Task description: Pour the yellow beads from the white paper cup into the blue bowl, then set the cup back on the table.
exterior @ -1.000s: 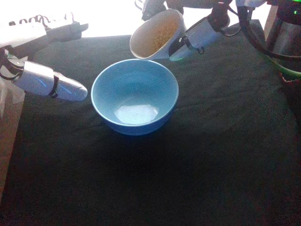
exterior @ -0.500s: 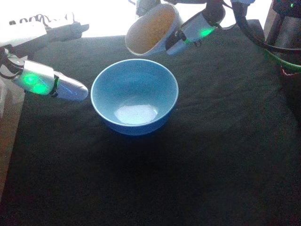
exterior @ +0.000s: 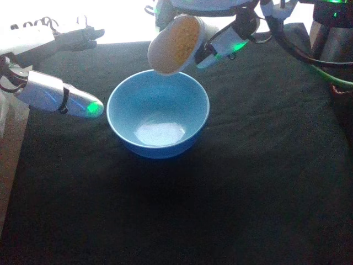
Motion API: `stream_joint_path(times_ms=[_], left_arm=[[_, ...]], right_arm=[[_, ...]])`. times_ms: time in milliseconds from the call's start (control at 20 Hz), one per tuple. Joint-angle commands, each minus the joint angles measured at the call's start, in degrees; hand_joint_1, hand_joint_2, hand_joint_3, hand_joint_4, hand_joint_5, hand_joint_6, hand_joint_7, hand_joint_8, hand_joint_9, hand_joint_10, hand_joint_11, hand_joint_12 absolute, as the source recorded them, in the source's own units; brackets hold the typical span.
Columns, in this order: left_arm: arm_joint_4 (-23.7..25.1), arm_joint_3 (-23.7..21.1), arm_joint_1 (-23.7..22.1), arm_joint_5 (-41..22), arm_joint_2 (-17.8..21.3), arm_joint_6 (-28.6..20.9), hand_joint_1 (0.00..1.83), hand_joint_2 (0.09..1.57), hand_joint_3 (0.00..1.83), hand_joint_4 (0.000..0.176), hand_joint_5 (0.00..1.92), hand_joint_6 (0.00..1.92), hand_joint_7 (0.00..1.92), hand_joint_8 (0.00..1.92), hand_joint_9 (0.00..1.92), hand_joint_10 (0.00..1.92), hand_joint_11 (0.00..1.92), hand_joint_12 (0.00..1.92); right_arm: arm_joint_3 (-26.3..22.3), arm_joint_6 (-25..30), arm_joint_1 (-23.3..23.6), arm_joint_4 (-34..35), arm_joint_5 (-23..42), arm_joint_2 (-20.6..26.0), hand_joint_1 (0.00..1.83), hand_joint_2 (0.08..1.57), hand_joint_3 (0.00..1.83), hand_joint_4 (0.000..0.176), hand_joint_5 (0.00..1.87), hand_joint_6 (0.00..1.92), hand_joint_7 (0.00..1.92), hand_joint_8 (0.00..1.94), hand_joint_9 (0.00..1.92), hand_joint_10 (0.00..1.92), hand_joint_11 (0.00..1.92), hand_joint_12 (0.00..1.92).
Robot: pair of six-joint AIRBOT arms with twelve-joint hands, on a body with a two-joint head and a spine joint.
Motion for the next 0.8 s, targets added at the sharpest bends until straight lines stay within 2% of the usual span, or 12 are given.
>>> stream_joint_path(times_ms=[0,100,150,200,250,300,350,400,450,600,700,750], left_arm=[[-1.33,0.32,-0.75,-5.7,-0.14,-0.57,0.61,0.82,0.0,0.0,0.1,0.0,0.24,0.0,0.26,0.0,0.0,0.54],[-1.33,0.32,-0.75,-5.7,-0.13,-0.67,0.6,0.82,0.0,0.0,0.09,0.0,0.25,0.0,0.26,0.0,0.0,0.53],[-1.32,0.32,-0.75,-5.67,-0.11,-0.71,0.6,0.8,0.0,0.0,0.1,0.0,0.26,0.0,0.27,0.0,0.0,0.52],[-1.31,0.32,-0.75,-5.66,-0.11,-0.74,0.6,0.8,0.0,0.0,0.09,0.0,0.26,0.0,0.27,0.0,0.0,0.51],[-1.31,0.32,-0.75,-5.67,-0.11,-0.74,0.6,0.8,0.0,0.0,0.09,0.0,0.26,0.0,0.26,0.0,0.0,0.47],[-1.29,0.32,-0.75,-5.66,-0.11,-0.74,0.61,0.81,0.0,0.0,0.09,0.0,0.24,0.0,0.26,0.0,0.0,0.53],[-1.29,0.32,-0.75,-5.65,-0.11,-0.77,0.6,0.81,0.0,0.0,0.09,0.0,0.24,0.0,0.26,0.0,0.0,0.51],[-1.29,0.32,-0.75,-5.66,-0.11,-0.8,0.6,0.81,0.0,0.0,0.09,0.0,0.25,0.0,0.26,0.0,0.0,0.51],[-1.29,0.32,-0.75,-5.66,-0.09,-0.88,0.6,0.81,0.0,0.0,0.09,0.0,0.23,0.0,0.25,0.0,0.0,0.49],[-1.28,0.31,-0.75,-5.73,-0.11,-1.03,0.6,0.82,0.0,0.0,0.08,0.0,0.2,0.0,0.22,0.0,0.0,0.45],[-1.27,0.31,-0.74,-5.69,-0.07,-1.12,0.6,0.81,0.0,0.0,0.07,0.0,0.23,0.0,0.22,0.0,0.0,0.38],[-1.25,0.31,-0.74,-5.66,-0.06,-1.13,0.6,0.81,0.0,0.0,0.07,0.0,0.23,0.0,0.22,0.0,0.0,0.38]], right_arm=[[-0.24,-0.38,0.94,0.94,0.38,-0.04,1.25,1.2,0.01,0.0,0.83,1.04,0.82,1.49,0.84,1.71,0.65,1.87],[-0.45,-0.38,0.94,0.01,0.07,-0.04,1.19,1.28,0.02,0.0,0.67,1.22,0.73,1.69,0.75,1.83,0.86,1.92],[-0.54,-0.38,0.94,-0.38,-0.03,-0.04,1.27,1.3,0.01,0.0,0.68,1.27,0.63,1.56,0.58,1.9,0.45,1.92],[-0.73,-0.38,0.94,-1.14,-0.26,-0.04,1.31,1.43,0.03,0.0,0.67,1.06,0.65,1.49,0.61,1.87,0.62,1.92],[-0.87,-0.38,0.94,-1.87,-0.53,-0.05,1.27,1.37,0.02,0.0,0.64,1.4,0.49,1.59,0.51,1.91,0.4,1.92],[-1.13,-0.38,0.94,-2.9,-0.89,-0.08,1.28,1.36,0.0,0.0,0.68,1.33,0.41,1.61,0.5,1.92,0.48,1.92],[-1.42,-0.38,0.94,-4.05,-1.26,-0.11,1.32,1.3,0.0,0.0,0.77,1.14,0.59,1.53,0.58,1.87,0.59,1.92],[-1.68,-0.38,0.94,-5.13,-1.72,-0.19,1.32,1.29,0.0,0.0,0.78,1.1,0.56,1.55,0.61,1.87,0.67,1.92],[-1.73,-0.38,0.97,-5.65,-1.96,-0.3,1.32,1.28,0.0,0.0,0.8,1.1,0.6,1.5,0.61,1.86,0.59,1.92],[-1.73,-0.38,1.21,-6.44,-2.54,-0.39,1.17,1.34,0.0,0.0,0.61,1.32,0.61,1.83,0.66,1.92,0.85,1.92],[-1.75,-0.38,1.47,-7.07,-2.83,-0.39,1.11,1.35,0.0,0.0,0.66,1.44,0.5,1.77,0.35,1.85,0.48,1.92],[-1.81,-0.38,1.53,-7.59,-2.97,-0.44,1.11,1.35,0.0,0.0,0.66,1.44,0.5,1.77,0.35,1.85,0.48,1.92]])
